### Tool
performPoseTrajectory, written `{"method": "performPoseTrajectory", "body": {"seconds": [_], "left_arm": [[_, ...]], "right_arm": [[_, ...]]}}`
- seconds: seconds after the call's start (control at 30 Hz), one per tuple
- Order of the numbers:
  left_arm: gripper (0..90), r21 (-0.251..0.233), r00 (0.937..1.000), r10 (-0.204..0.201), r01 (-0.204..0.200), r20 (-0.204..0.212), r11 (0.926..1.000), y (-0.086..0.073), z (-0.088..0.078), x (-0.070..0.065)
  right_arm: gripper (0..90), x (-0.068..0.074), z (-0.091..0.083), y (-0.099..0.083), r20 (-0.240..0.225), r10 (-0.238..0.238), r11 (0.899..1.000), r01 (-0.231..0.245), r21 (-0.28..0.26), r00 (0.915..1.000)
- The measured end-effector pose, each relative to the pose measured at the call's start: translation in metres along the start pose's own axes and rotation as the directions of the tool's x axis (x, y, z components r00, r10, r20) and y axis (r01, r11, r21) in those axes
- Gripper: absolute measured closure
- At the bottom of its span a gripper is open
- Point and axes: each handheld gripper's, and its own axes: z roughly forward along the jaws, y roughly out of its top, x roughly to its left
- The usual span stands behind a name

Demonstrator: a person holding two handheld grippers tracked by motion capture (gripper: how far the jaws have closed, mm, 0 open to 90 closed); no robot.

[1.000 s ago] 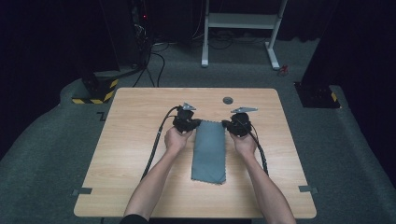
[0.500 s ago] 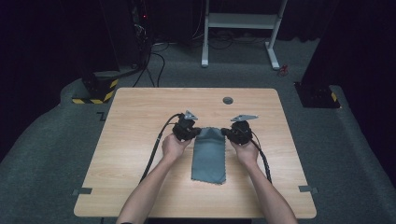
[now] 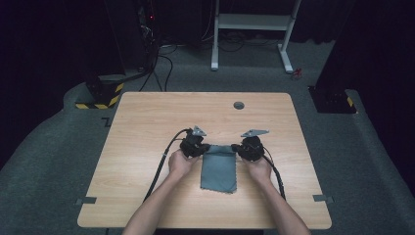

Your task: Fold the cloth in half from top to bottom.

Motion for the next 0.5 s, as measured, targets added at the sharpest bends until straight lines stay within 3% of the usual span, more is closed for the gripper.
{"method": "performPoseTrajectory", "body": {"seconds": [0.13, 0.37, 0.5], "left_arm": [[89.1, -0.009, 1.0000, -0.004, 0.004, 0.007, 0.9999, -0.004, -0.003, -0.004], [88.9, -0.010, 0.9998, 0.022, -0.022, -0.002, 0.9997, -0.012, -0.008, -0.009], [88.8, -0.018, 1.0000, 0.008, -0.008, 0.004, 0.9998, -0.017, -0.010, -0.012]], "right_arm": [[90.0, 0.003, 0.000, -0.006, -0.004, -0.011, 1.000, 0.011, -0.004, 0.9999], [90.0, 0.011, -0.004, -0.014, -0.019, -0.017, 1.000, 0.017, -0.007, 0.9997], [90.0, 0.015, -0.008, -0.016, -0.026, -0.021, 1.000, 0.021, -0.003, 0.9994]]}}
